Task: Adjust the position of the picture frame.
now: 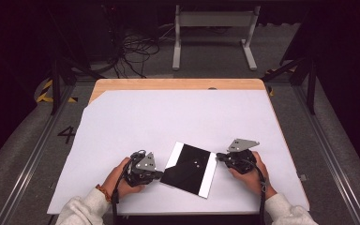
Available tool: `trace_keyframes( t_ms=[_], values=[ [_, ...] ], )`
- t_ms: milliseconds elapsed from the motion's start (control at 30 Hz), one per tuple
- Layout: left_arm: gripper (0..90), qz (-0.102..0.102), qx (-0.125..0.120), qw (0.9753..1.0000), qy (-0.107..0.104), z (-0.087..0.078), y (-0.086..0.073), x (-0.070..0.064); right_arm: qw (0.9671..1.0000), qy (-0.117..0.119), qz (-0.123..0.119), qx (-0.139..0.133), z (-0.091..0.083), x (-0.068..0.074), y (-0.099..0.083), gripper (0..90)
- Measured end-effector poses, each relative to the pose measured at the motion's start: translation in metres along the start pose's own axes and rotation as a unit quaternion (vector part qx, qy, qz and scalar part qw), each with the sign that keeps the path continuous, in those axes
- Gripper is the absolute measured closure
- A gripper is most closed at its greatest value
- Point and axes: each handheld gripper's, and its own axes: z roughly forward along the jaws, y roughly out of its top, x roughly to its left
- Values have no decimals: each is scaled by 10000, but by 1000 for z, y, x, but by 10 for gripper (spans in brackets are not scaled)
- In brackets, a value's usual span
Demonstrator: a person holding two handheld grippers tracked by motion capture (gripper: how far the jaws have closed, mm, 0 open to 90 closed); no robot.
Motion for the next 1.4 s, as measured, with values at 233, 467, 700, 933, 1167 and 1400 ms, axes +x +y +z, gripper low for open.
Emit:
trace_keyframes(
  t_ms=[233,467,700,933,1167,1400],
  values=[
    [900,43,-43,10000,14,0,-2,-7,9999,-63,83,-75,7,-8,4,900],
    [900,71,-54,10000,19,-3,-6,-11,9999,89,-133,-13,-6,10,-8,900],
    [900,67,-65,9999,-55,-4,-8,-12,9987,379,-344,13,-20,38,-20,900],
    [900,23,-230,9995,-196,-2,-11,-11,9994,208,-277,86,-6,25,-7,900],
    [900,49,-286,9993,-217,-1,-11,-13,9998,170,-68,76,2,5,-1,900],
    [900,121,-294,9992,-249,3,-6,-19,9997,212,121,-2,12,-11,6,900]
  ],
)
